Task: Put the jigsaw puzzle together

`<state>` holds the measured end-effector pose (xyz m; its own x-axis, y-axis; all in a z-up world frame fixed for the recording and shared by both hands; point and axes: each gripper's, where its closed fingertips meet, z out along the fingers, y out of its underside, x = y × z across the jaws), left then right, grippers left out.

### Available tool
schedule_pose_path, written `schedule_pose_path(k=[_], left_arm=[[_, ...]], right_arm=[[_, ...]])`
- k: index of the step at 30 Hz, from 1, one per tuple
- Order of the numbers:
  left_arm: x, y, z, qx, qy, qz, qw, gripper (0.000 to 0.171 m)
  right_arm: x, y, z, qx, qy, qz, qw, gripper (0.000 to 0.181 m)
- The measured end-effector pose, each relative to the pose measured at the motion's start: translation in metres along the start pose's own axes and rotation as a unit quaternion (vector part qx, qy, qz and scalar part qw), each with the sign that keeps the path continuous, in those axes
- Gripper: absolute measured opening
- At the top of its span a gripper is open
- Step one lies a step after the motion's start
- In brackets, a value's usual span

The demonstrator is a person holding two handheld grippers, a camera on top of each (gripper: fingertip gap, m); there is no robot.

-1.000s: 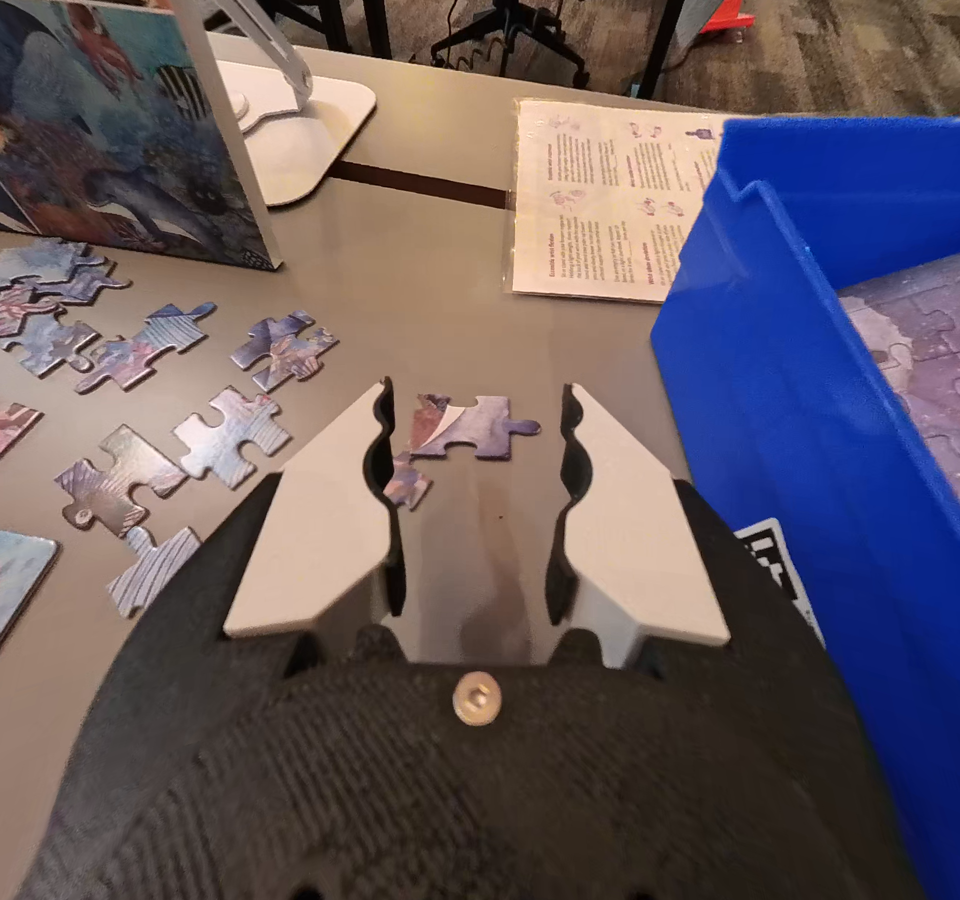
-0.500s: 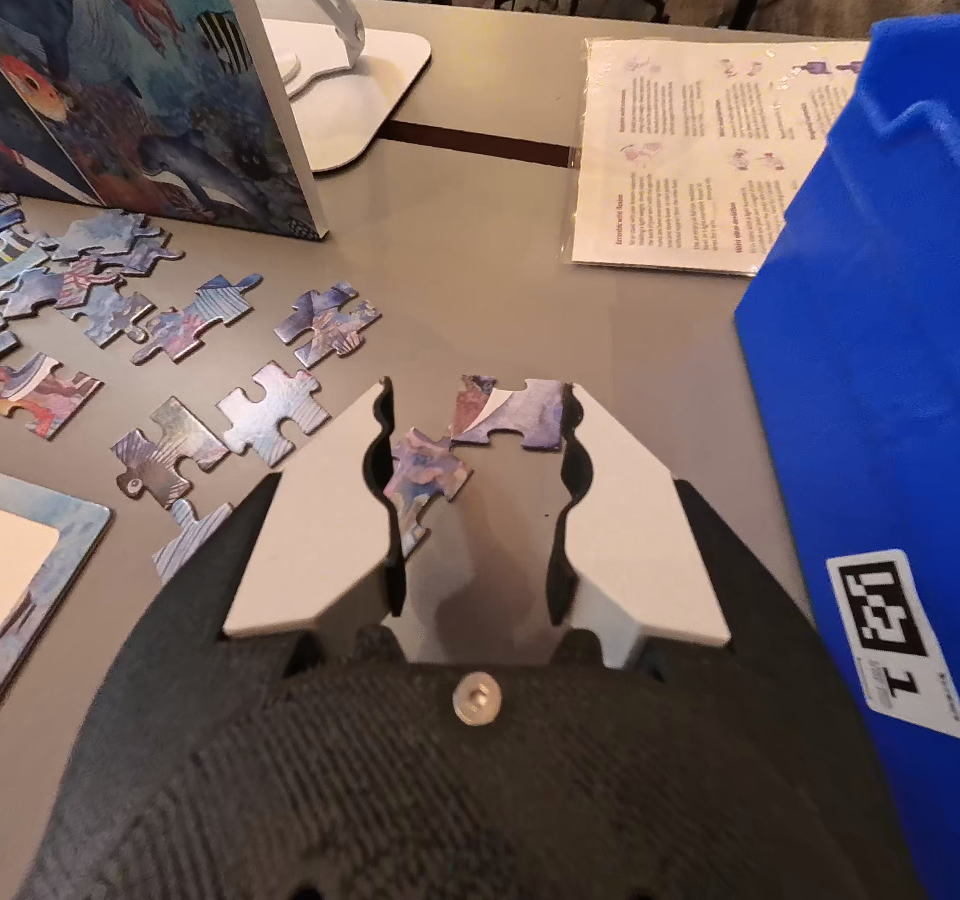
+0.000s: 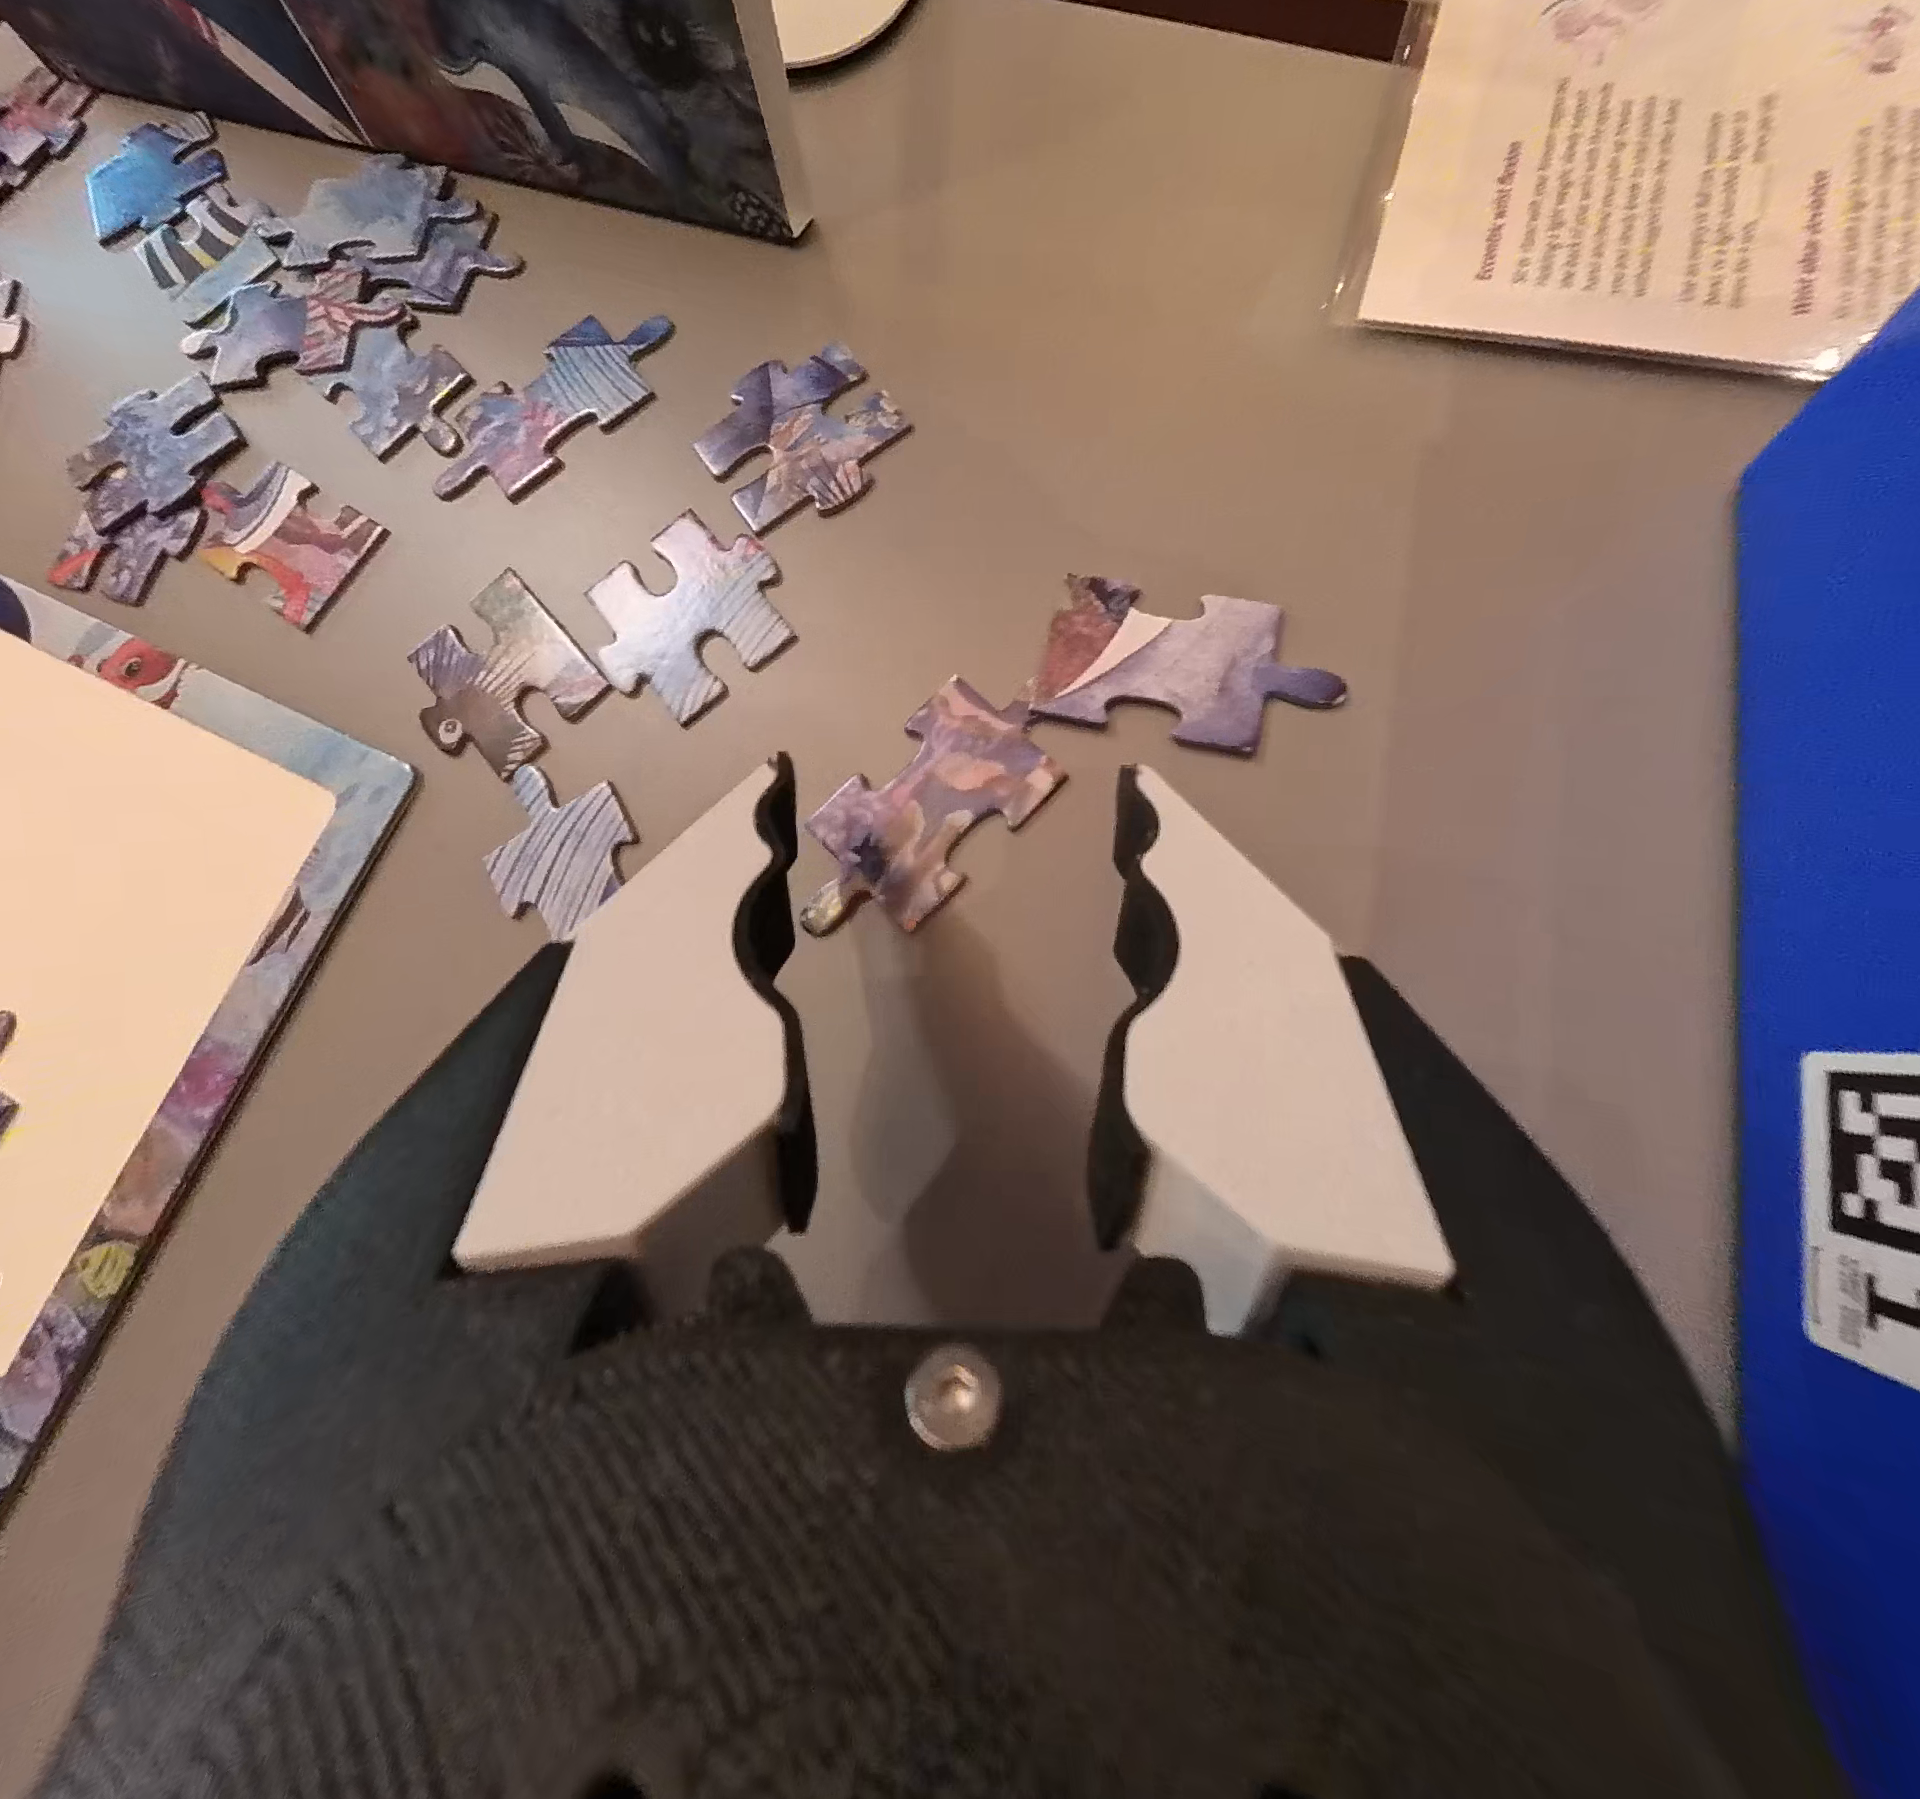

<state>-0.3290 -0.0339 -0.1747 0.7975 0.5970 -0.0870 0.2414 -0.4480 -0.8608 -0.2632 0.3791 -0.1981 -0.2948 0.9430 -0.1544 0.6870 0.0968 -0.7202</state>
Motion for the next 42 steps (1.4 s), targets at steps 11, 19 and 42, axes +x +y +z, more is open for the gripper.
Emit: schedule_pose_path(k=[11, 19, 42], left_arm=[[0.001, 0.001, 0.001, -0.004, 0.001, 0.002, 1.0, 0.018], [0.001, 0.001, 0.001, -0.004, 0.002, 0.0, 1.0, 0.018], [0.002, 0.002, 0.002, -0.008, 0.004, 0.002, 1.0, 0.018]], right_arm=[[0.0, 0.011, 0.011, -0.031, 0.023, -0.045, 0.998, 0.041], [-0.007, 0.011, 0.011, -0.035, 0.013, -0.054, 0.998, 0.01], [-0.005, 0.017, 0.003, -0.043, -0.026, 0.001, 0.999, 0.022]])
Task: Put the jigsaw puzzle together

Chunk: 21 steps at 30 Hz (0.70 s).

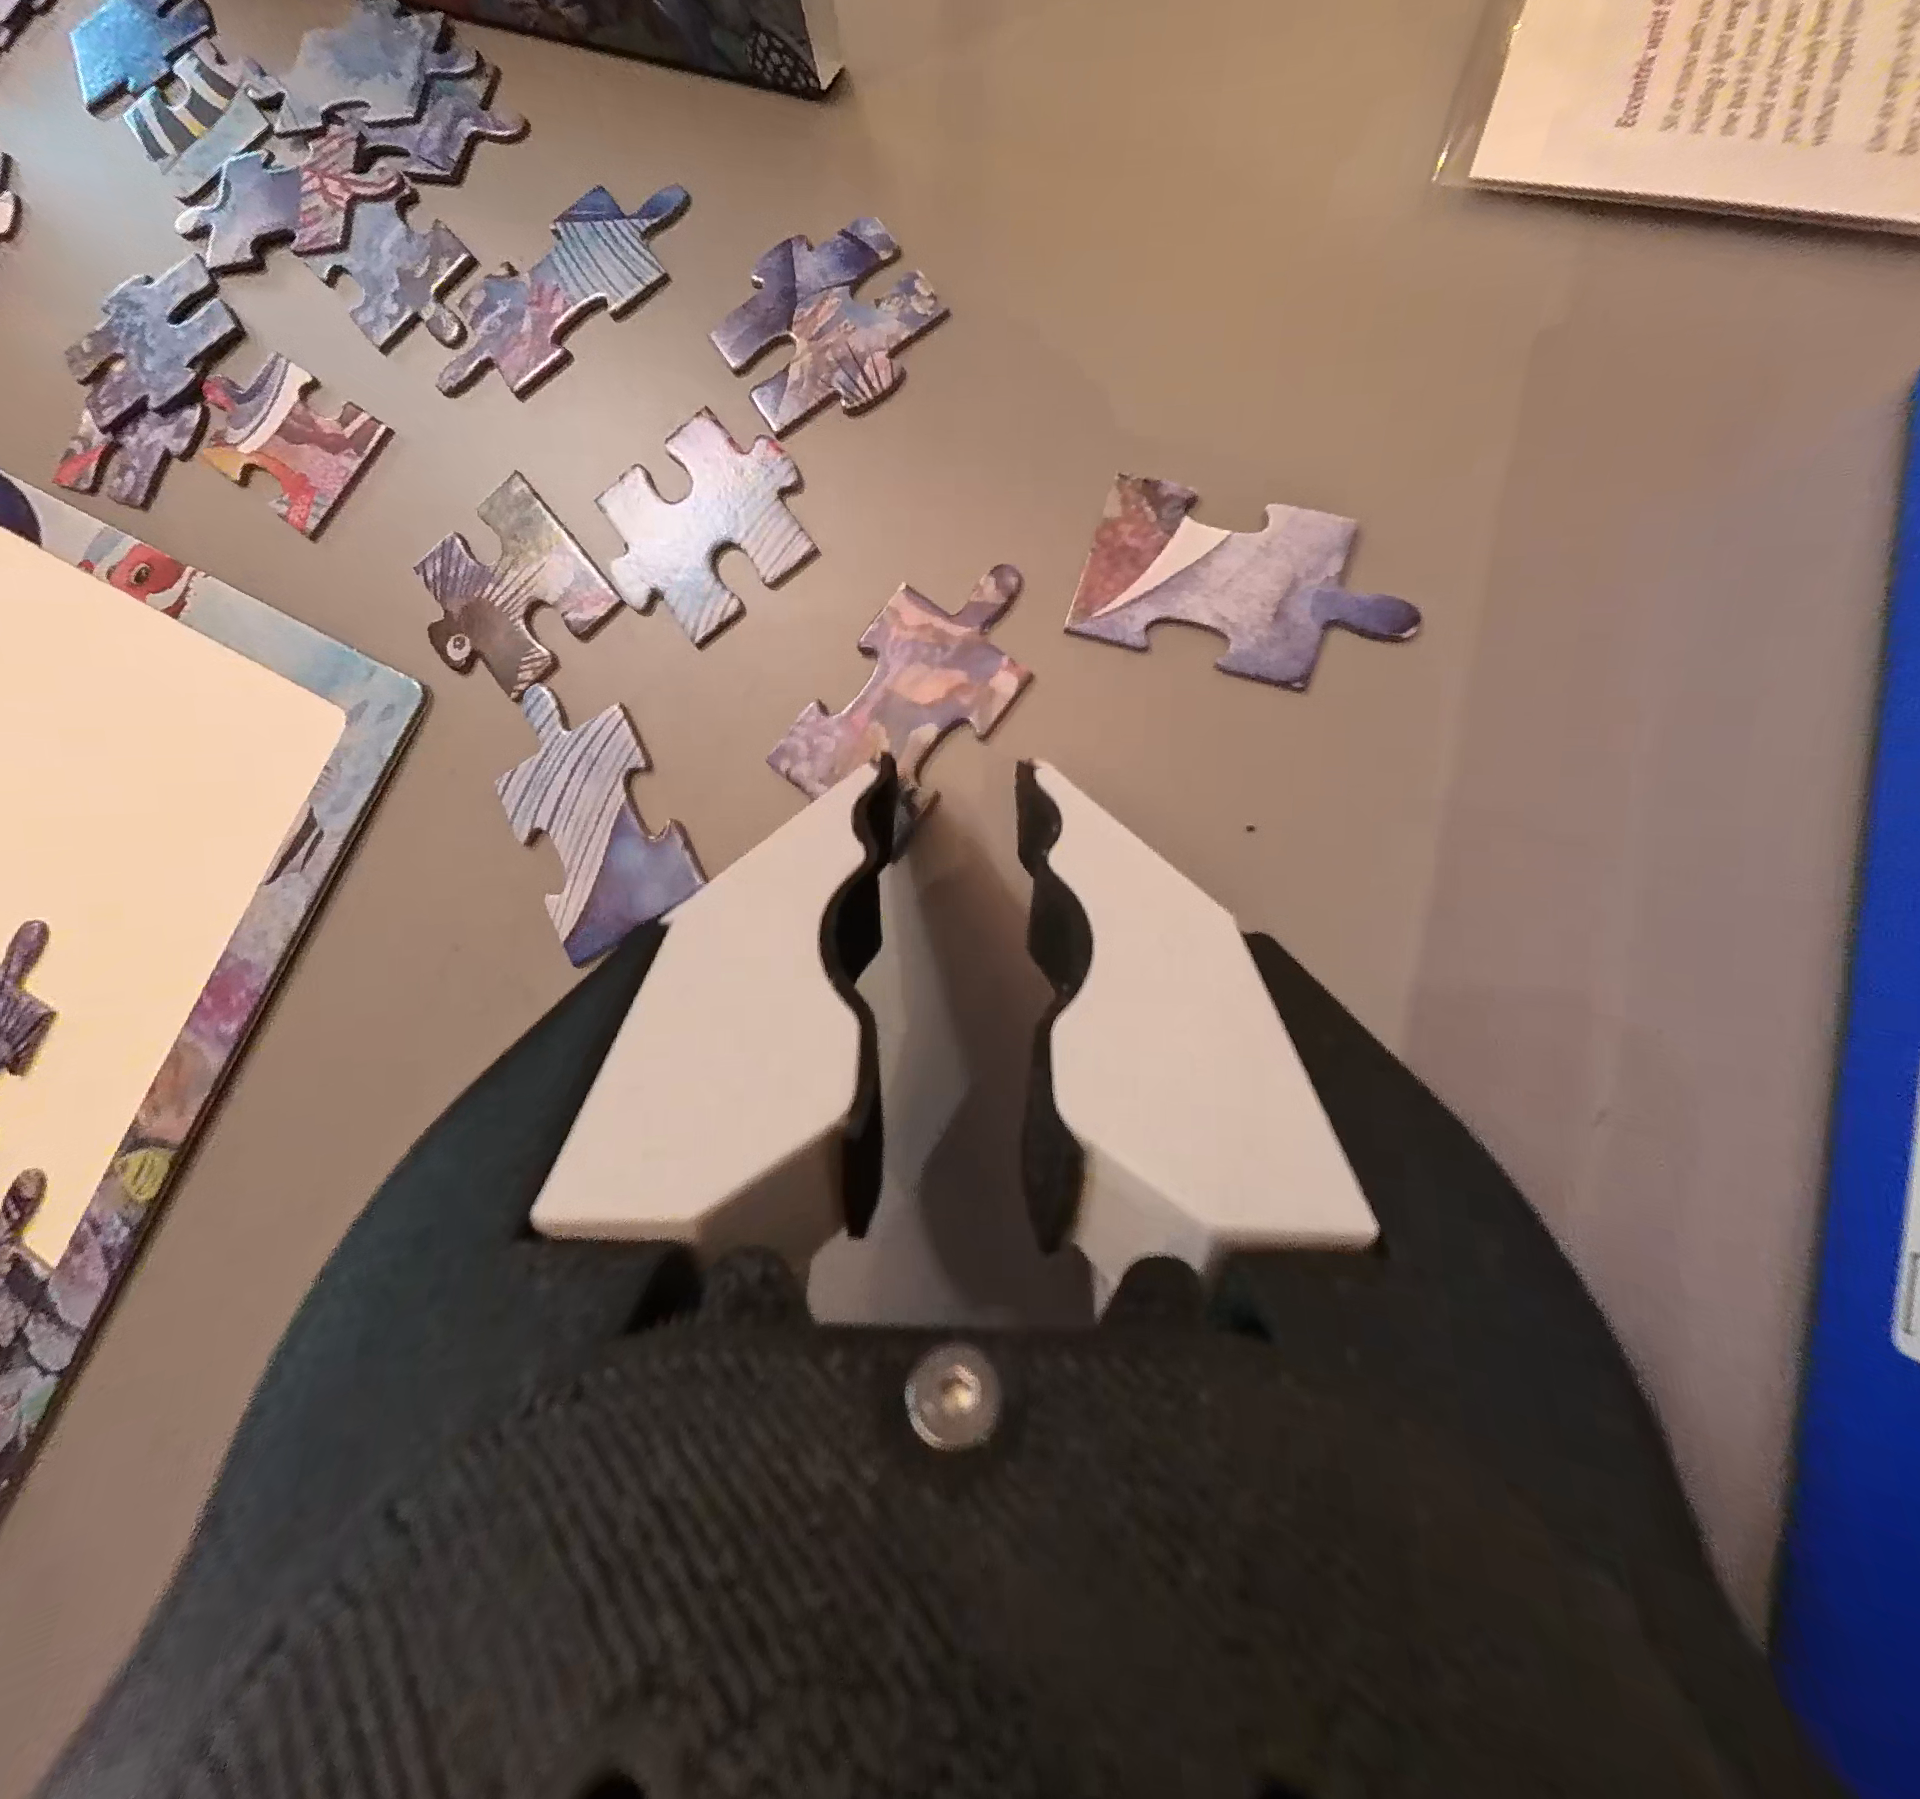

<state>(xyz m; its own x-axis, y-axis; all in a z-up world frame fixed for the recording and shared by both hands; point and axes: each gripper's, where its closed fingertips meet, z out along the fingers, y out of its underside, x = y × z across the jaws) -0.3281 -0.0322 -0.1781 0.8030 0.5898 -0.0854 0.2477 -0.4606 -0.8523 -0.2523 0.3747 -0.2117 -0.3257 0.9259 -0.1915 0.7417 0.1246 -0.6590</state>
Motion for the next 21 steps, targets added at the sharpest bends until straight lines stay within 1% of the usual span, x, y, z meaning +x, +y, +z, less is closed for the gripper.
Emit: schedule_pose_path(k=[5, 9, 13, 16, 19, 21], left_arm=[[0.0, 0.0, 0.0, -0.001, 0.0, 0.001, 1.0, 0.019], [0.0, 0.0, 0.0, -0.001, -0.001, 0.001, 1.0, 0.019], [0.0, 0.0, 0.001, -0.001, -0.001, 0.002, 1.0, 0.019], [0.001, 0.001, 0.001, -0.002, -0.001, 0.003, 1.0, 0.019], [0.001, 0.0, 0.001, -0.002, -0.001, 0.003, 1.0, 0.019], [0.001, 0.001, 0.001, -0.002, -0.001, 0.003, 1.0, 0.019]], right_arm=[[-0.003, 0.003, -0.003, -0.008, -0.015, 0.004, 1.0, 0.02], [-0.002, 0.003, -0.003, -0.007, -0.013, 0.007, 1.0, 0.021], [-0.013, 0.004, -0.002, -0.012, -0.043, 0.004, 0.999, 0.021], [-0.016, 0.001, 0.0, -0.006, -0.04, -0.022, 0.999, 0.024], [-0.017, -0.004, 0.0, 0.005, -0.026, -0.052, 0.998, 0.036], [-0.014, 0.001, 0.001, -0.01, -0.015, -0.06, 0.998, 0.04]])
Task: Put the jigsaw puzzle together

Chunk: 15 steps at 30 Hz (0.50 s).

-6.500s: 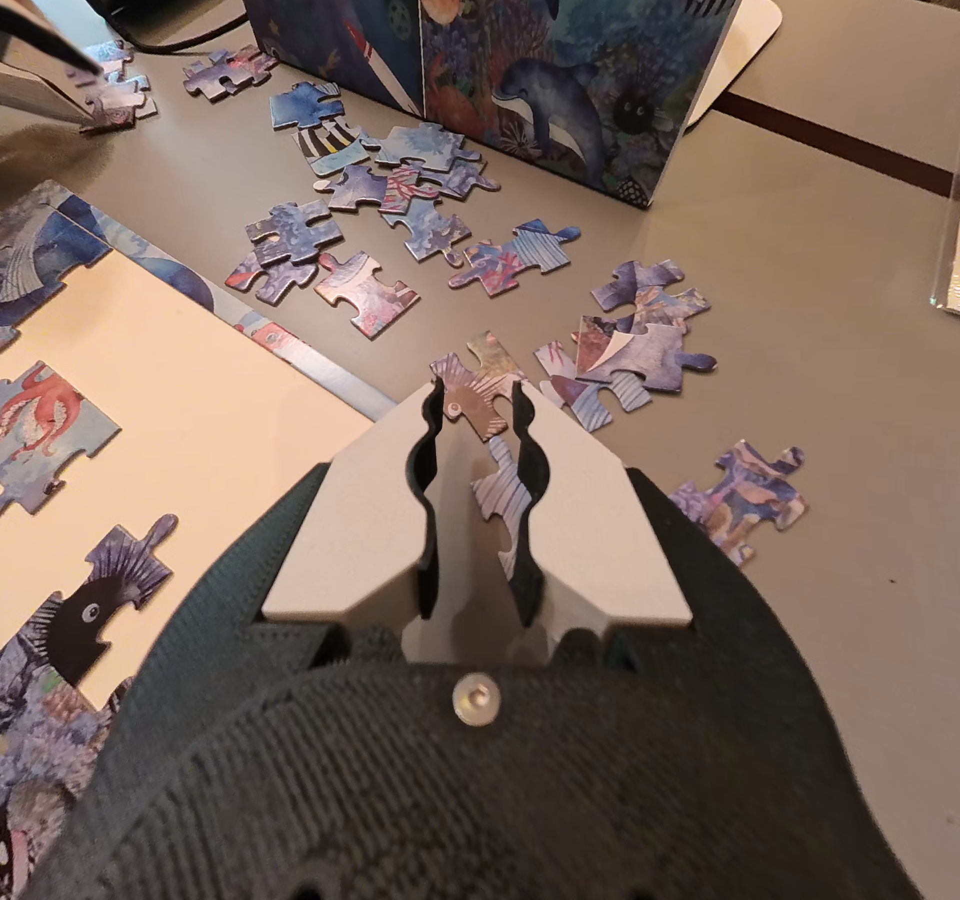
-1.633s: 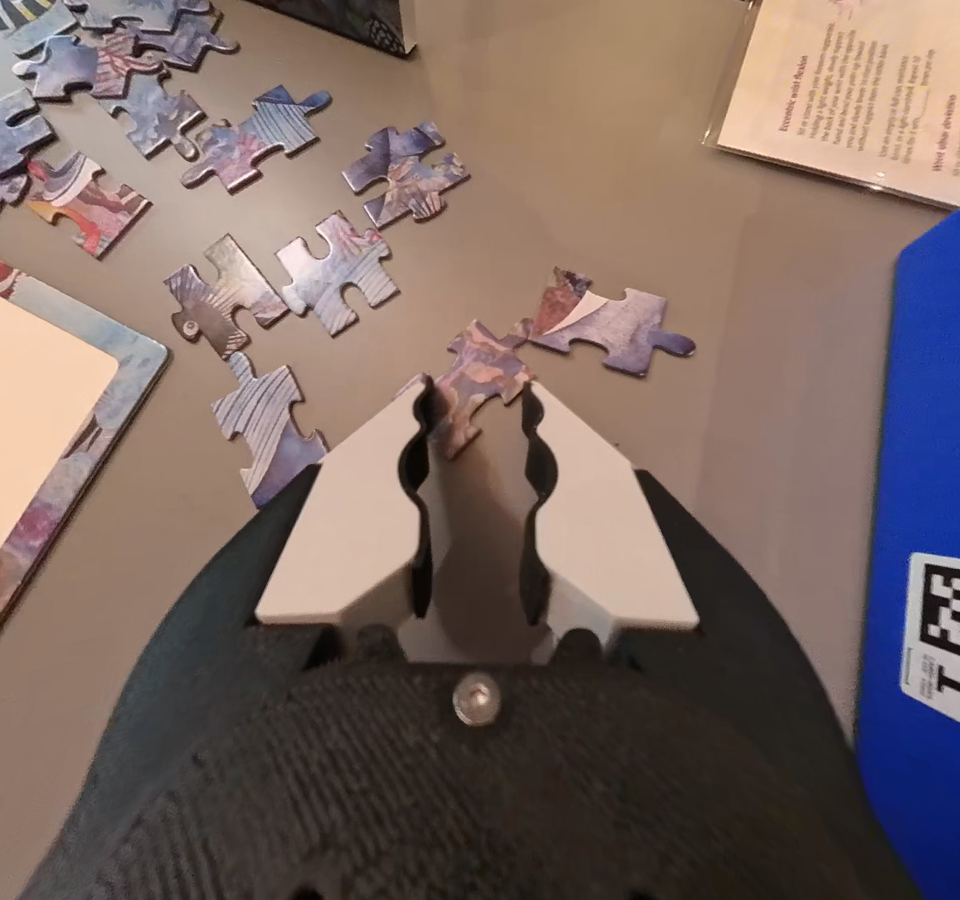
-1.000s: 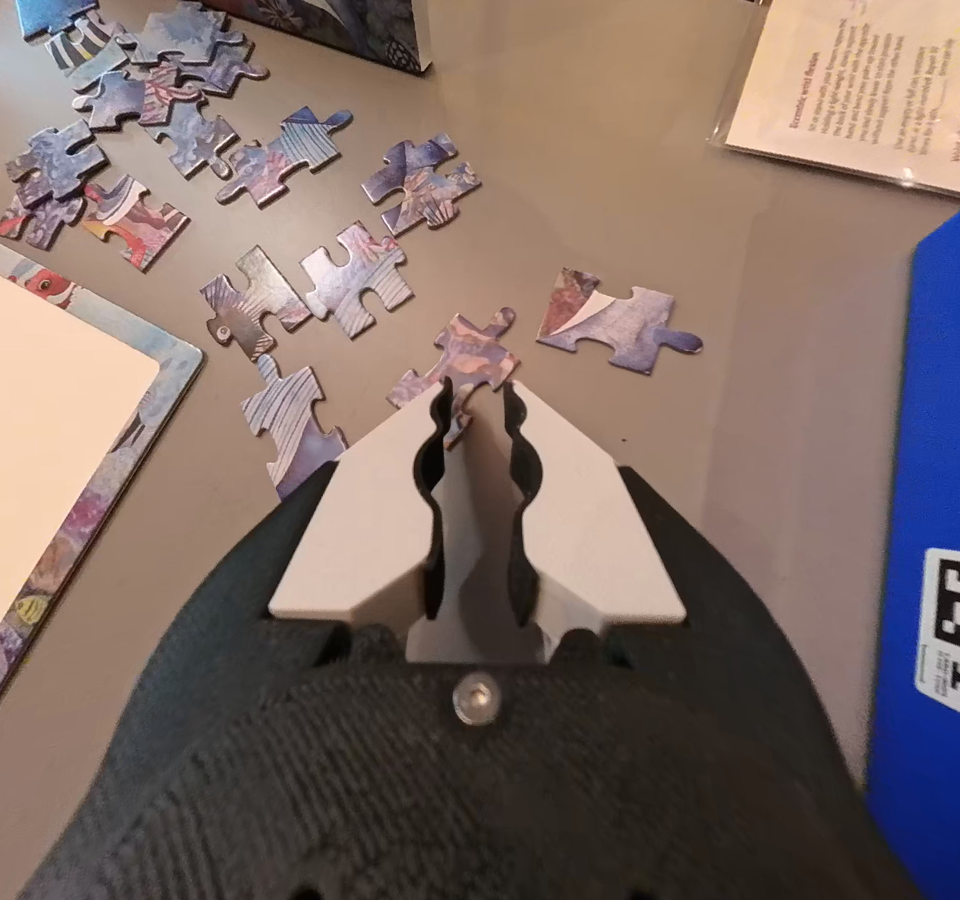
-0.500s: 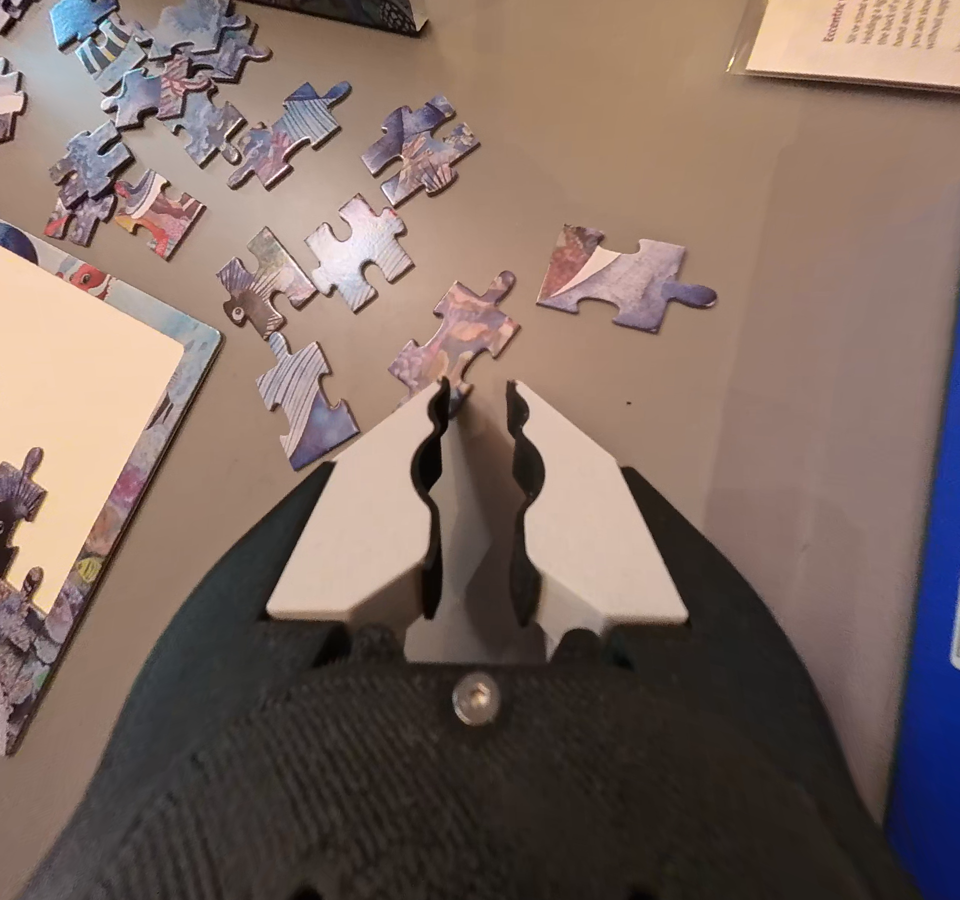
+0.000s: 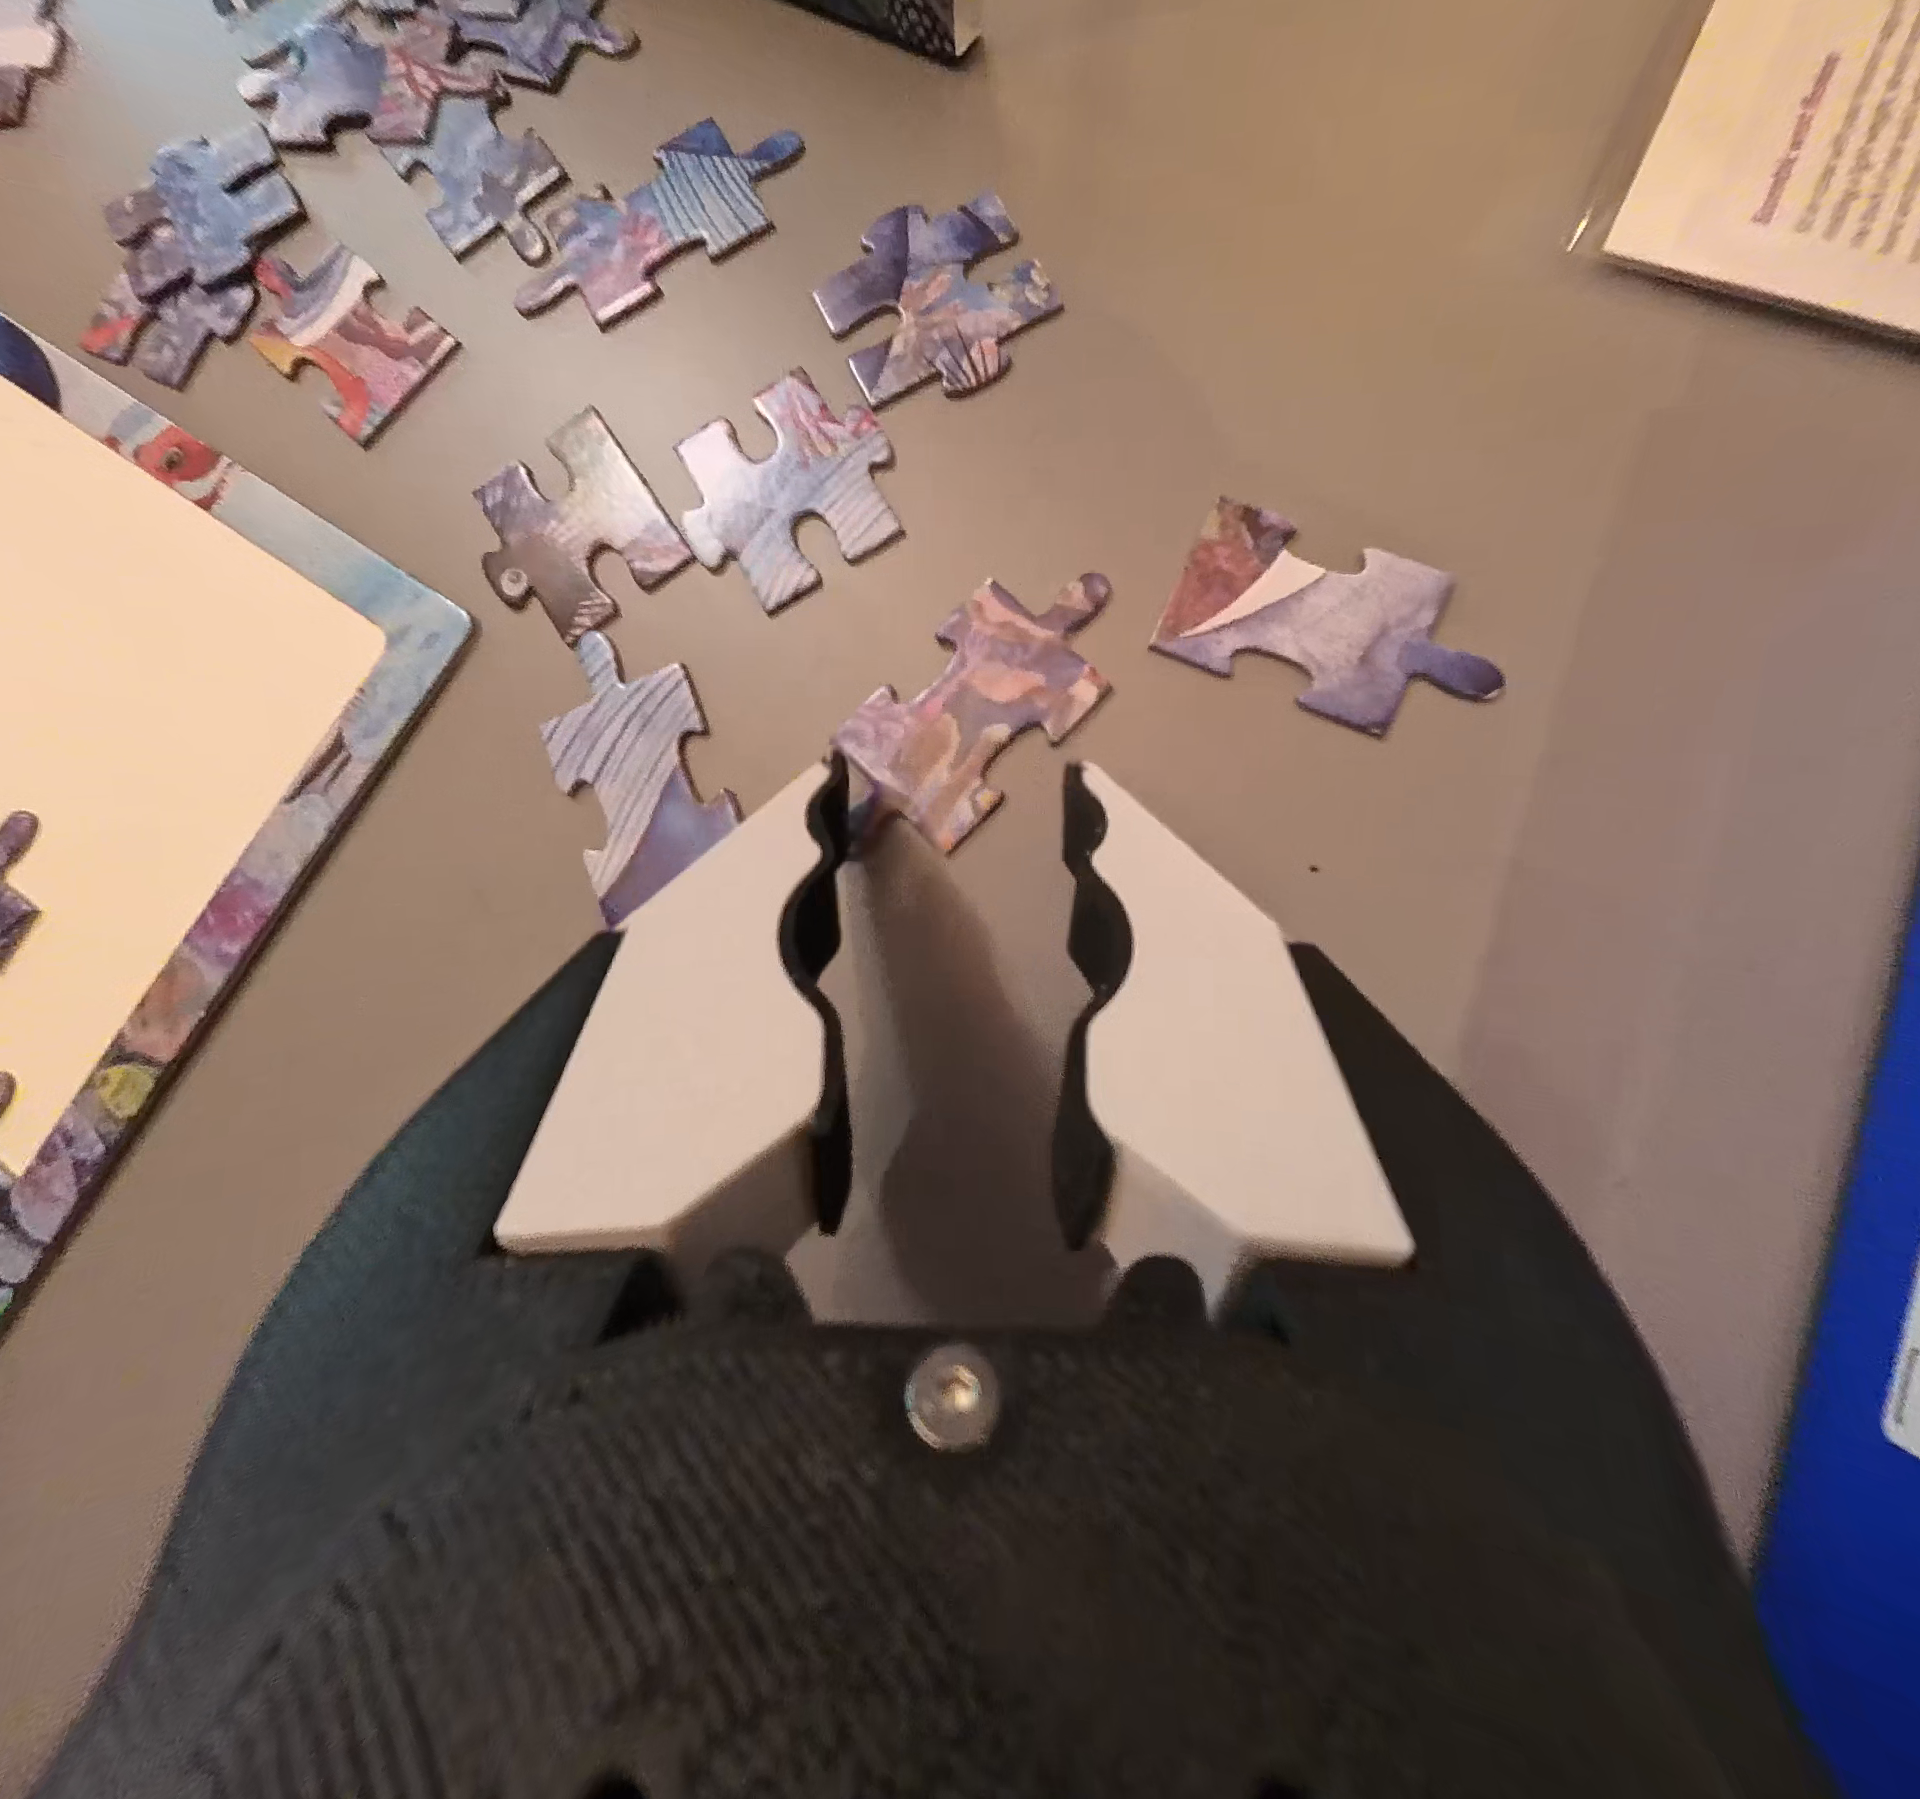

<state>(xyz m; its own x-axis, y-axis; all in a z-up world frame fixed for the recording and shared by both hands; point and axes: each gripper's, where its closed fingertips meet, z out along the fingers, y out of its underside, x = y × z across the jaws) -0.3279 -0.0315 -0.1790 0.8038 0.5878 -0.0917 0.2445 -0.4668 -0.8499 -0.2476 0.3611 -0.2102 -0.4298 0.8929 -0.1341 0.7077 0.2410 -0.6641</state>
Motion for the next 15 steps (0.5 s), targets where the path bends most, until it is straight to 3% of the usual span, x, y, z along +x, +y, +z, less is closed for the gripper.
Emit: schedule_pose_path(k=[8, 15], left_arm=[[0.0, 0.0, 0.0, -0.001, -0.001, 0.001, 1.0, 0.019], [0.001, 0.0, 0.001, -0.002, 0.0, 0.003, 1.0, 0.019]], right_arm=[[-0.03, 0.002, 0.0, -0.016, -0.077, -0.006, 0.997, 0.032], [-0.012, -0.018, -0.009, 0.057, -0.006, -0.072, 0.996, 0.047]])
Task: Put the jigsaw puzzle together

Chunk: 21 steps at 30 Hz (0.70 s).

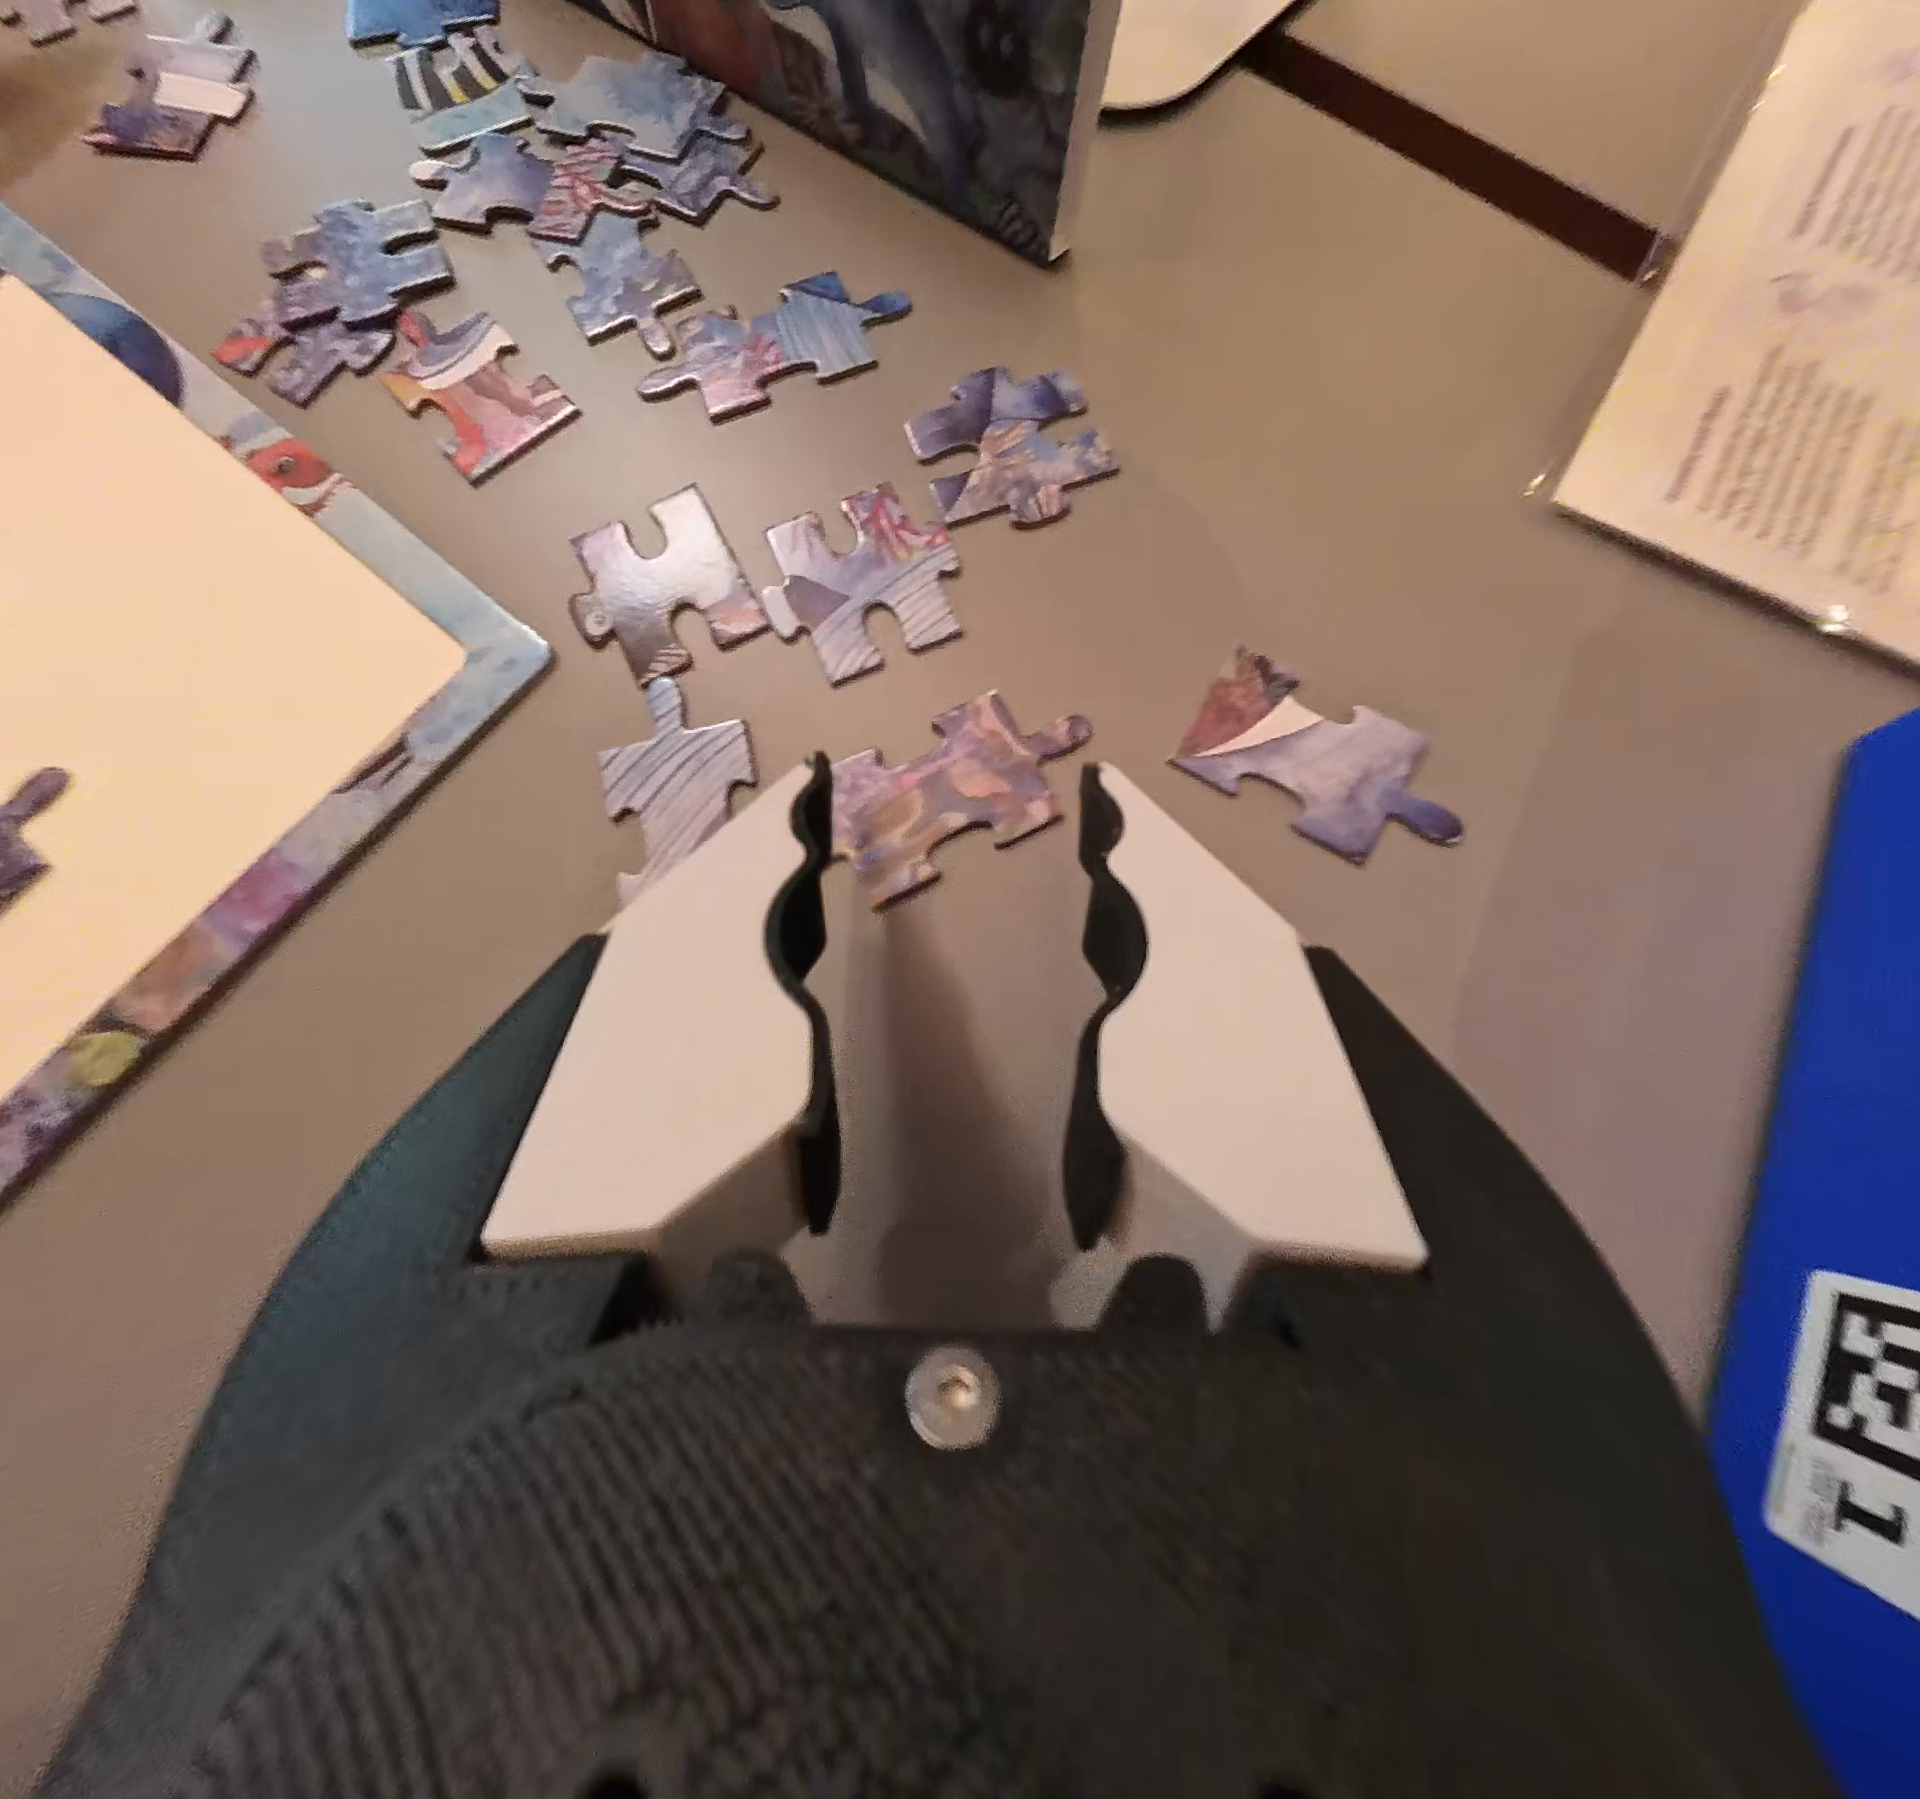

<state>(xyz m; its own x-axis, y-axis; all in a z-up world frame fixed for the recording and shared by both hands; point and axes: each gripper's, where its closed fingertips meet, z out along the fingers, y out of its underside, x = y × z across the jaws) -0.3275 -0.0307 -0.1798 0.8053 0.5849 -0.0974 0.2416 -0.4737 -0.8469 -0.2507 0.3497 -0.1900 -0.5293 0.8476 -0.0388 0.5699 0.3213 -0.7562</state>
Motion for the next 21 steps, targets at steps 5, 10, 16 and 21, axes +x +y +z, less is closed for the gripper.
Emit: schedule_pose_path(k=[5, 10, 16, 21], left_arm=[[0.001, -0.001, 0.0, 0.001, 0.0, 0.003, 1.0, 0.019], [0.0, -0.001, -0.001, 0.003, -0.003, 0.004, 1.0, 0.019], [0.0, -0.001, 0.0, 0.003, -0.003, 0.003, 1.0, 0.019], [-0.001, -0.001, 0.0, 0.003, -0.002, 0.002, 1.0, 0.019]], right_arm=[[0.0, 0.002, 0.011, 0.012, -0.018, 0.013, 1.0, 0.062], [-0.001, 0.014, 0.022, -0.023, 0.004, -0.023, 0.999, 0.062], [-0.006, 0.013, 0.023, -0.033, 0.002, -0.029, 0.999, 0.049], [-0.007, 0.009, 0.021, -0.025, 0.003, -0.033, 0.999, 0.028]])
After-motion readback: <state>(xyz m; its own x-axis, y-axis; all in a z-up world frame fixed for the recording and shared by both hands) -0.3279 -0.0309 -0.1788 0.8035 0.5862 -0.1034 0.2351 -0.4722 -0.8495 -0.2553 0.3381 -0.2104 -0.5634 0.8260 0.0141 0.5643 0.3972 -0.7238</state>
